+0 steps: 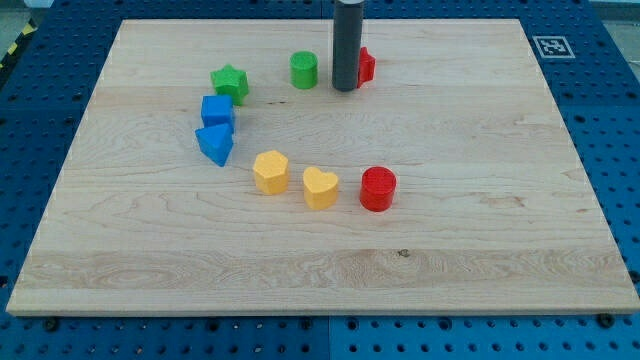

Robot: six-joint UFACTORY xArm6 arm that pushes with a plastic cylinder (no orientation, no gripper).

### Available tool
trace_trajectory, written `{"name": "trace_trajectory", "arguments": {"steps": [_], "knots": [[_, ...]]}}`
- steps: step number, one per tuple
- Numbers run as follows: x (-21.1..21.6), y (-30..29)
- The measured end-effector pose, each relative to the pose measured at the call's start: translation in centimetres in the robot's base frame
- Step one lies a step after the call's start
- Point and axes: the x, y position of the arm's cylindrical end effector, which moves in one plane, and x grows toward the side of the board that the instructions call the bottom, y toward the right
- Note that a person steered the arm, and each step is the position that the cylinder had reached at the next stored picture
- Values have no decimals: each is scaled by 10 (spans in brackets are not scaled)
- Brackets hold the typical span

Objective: Slide the green circle slightly left

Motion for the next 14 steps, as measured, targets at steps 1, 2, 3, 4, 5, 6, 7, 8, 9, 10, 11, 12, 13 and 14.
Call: {"name": "trace_trajectory", "arguments": {"steps": [1,2,3,4,5,6,7,8,9,10,11,12,13,14], "knots": [[-2,1],[-8,-8],[-25,-23],[-25,-41],[-8,-34],[3,-23],[-12,-25],[-19,-37],[-18,-23],[-13,-9],[-6,-11],[-2,-13],[-2,-17],[-2,-37]]}}
